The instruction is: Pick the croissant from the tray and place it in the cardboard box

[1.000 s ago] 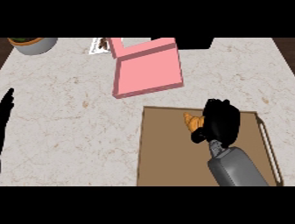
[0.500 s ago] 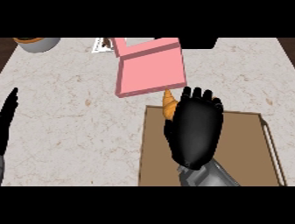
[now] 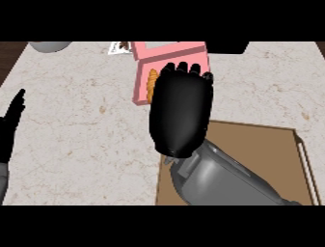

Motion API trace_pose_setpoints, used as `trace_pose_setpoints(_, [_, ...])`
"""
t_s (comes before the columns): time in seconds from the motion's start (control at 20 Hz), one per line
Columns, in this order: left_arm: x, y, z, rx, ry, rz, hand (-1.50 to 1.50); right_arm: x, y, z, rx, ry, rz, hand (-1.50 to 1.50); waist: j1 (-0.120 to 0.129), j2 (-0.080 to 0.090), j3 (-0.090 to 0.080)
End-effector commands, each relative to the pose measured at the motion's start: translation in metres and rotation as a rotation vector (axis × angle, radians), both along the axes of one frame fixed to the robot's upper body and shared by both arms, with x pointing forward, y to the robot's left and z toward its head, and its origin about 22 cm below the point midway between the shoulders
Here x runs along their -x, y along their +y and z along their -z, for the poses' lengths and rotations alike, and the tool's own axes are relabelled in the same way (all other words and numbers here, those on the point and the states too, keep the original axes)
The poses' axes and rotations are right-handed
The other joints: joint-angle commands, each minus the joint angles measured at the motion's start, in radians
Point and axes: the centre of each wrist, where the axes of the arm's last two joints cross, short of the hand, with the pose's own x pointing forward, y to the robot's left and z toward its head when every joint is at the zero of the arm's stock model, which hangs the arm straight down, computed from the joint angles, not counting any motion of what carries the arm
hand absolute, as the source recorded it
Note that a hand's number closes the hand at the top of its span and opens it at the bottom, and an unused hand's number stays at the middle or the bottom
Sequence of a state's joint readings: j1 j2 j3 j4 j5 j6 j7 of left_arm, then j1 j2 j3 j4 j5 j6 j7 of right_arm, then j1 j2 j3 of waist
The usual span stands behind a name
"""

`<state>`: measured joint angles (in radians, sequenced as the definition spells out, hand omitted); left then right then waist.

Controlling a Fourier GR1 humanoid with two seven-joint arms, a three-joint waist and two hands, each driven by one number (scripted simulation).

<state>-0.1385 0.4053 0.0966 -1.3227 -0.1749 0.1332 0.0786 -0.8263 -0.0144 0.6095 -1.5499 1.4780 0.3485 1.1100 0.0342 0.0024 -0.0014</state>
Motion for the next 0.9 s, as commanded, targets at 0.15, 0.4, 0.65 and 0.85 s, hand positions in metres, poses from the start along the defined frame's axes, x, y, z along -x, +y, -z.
trace_pose_setpoints(0.15, [-0.002, 0.000, 0.005, -0.001, -0.002, 0.009, 0.00, -0.045, 0.018, -0.035, -0.196, -0.037, 0.104, 1.50, 0.024, 0.008, 0.000])
trace_pose_setpoints(0.4, [-0.006, -0.009, -0.004, -0.005, -0.011, 0.054, 0.00, -0.089, 0.009, -0.035, -0.277, -0.027, 0.137, 1.50, 0.045, 0.016, 0.000])
trace_pose_setpoints(0.65, [-0.009, -0.010, -0.003, 0.000, -0.008, 0.052, 0.00, -0.121, 0.003, -0.046, -0.351, -0.018, 0.148, 1.50, 0.051, 0.021, 0.000])
trace_pose_setpoints(0.85, [-0.017, -0.006, -0.010, -0.022, -0.034, 0.047, 0.00, -0.145, -0.007, -0.033, -0.379, 0.000, 0.141, 1.50, 0.047, 0.026, -0.001])
